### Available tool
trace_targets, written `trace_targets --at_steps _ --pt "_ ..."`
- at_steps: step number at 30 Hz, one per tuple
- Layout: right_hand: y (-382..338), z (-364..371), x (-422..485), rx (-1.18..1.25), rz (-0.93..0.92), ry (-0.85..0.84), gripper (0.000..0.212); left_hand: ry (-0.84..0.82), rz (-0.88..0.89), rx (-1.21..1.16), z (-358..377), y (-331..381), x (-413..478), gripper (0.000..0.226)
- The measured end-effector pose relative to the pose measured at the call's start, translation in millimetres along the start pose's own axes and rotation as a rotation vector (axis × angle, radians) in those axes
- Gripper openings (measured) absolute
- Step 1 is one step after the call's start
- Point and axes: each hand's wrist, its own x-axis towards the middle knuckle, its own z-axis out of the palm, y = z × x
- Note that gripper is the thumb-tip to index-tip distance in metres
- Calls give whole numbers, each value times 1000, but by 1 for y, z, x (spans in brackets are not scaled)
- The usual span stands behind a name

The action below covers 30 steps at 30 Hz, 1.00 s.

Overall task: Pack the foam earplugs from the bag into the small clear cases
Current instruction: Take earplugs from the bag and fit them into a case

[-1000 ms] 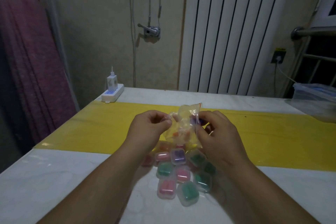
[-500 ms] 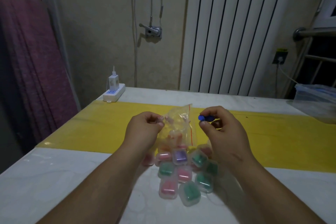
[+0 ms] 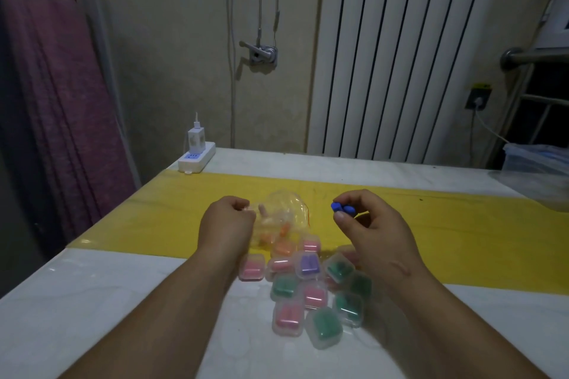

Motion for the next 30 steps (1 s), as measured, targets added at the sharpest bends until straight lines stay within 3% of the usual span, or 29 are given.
trace_targets --at_steps 3,5,7,9,14,18,21,25,30 --pt "-1 0 -1 -10 5 -17 18 108 146 279 0 7 -7 41" --pt "-1 0 -1 -21 13 -23 17 142 346 179 0 17 -17 27" --pt "-1 1 -1 -27 15 -28 17 3 475 -40 0 27 -32 11" --pt "0 3 -1 -37 -3 -29 15 -181 520 -167 3 34 -44 16" --pt "-1 3 -2 -136 -53 -55 15 -370 407 -279 15 33 -53 12" --pt "-1 4 -2 -84 -55 -65 28 -379 261 -385 15 31 -48 17" --pt "-3 2 -3 31 10 -27 22 -383 188 -507 11 33 -44 21" --pt "-6 -1 -2 138 76 7 15 -400 150 -519 12 32 -43 23" --pt "-3 -3 -1 79 23 23 10 -434 182 -461 14 30 -46 20"
